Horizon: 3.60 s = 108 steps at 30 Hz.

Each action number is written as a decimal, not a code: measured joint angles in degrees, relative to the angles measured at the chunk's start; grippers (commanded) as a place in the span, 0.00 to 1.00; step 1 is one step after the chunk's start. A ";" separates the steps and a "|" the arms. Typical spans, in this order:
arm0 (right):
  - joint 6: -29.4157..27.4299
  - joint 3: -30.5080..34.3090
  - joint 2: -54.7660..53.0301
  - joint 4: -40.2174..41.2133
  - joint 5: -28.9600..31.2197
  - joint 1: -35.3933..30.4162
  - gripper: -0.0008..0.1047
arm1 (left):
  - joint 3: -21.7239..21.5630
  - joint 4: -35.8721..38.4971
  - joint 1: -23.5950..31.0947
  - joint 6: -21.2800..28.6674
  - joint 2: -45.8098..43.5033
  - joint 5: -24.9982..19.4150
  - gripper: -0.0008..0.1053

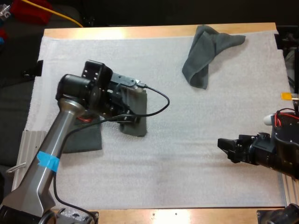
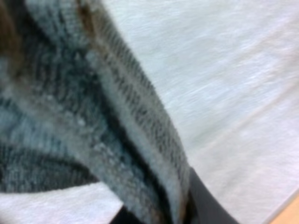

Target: Pick towel from pile, fold and stack

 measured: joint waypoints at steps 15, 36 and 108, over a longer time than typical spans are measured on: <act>0.00 0.00 0.00 0.00 0.00 0.00 0.65 | 5.84 1.78 14.62 2.83 0.00 -10.64 0.01; 0.00 0.00 0.00 0.00 0.00 0.00 0.65 | 14.98 -7.28 25.51 2.94 0.00 -20.05 0.01; 2.30 0.00 0.00 -9.36 -10.63 0.00 0.65 | 17.63 -27.73 25.51 -4.17 10.40 -15.45 0.60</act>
